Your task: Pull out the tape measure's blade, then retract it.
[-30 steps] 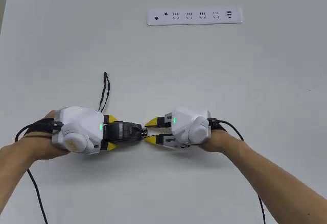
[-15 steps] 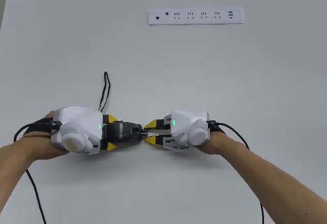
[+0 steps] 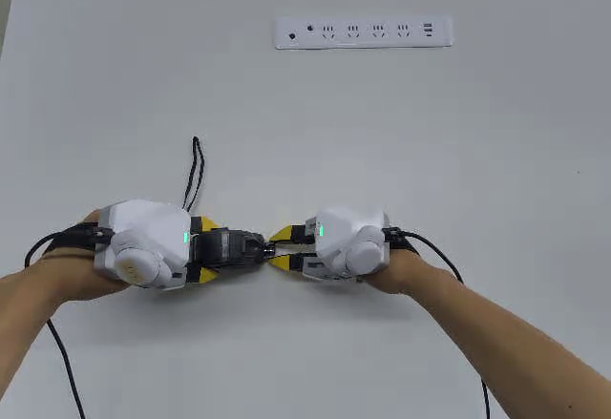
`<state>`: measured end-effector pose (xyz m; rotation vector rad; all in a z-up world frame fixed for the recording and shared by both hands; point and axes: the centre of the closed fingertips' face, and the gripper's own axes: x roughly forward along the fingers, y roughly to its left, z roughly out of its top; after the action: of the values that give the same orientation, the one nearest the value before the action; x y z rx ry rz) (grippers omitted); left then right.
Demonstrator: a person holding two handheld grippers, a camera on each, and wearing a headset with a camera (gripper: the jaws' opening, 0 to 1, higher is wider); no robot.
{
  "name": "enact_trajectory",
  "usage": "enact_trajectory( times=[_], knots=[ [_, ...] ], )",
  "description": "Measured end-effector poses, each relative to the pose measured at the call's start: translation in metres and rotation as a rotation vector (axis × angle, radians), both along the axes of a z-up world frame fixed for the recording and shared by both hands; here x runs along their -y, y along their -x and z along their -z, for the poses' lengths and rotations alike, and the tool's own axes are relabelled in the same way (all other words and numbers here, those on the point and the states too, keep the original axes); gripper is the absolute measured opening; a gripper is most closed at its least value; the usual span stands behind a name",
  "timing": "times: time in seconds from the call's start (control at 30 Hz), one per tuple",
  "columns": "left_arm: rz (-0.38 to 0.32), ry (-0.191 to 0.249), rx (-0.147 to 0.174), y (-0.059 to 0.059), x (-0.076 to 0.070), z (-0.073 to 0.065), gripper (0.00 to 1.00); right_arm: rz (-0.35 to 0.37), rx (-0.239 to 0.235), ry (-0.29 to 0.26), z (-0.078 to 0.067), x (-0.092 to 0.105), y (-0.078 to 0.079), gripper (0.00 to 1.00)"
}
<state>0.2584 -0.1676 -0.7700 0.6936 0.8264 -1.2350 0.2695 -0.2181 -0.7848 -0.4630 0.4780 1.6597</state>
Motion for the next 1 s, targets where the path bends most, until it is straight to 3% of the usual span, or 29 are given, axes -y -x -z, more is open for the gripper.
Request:
enact_trajectory(
  times=[0.63,1.0],
  knots=[
    [0.003,-0.004,-0.004,0.001,-0.001,0.0,0.29,-0.005,-0.007,0.013,-0.002,0.002,0.0,0.1],
    [0.002,-0.005,-0.007,0.0,-0.001,0.0,0.29,-0.003,-0.004,0.028,-0.002,0.014,-0.003,0.1]
  ],
)
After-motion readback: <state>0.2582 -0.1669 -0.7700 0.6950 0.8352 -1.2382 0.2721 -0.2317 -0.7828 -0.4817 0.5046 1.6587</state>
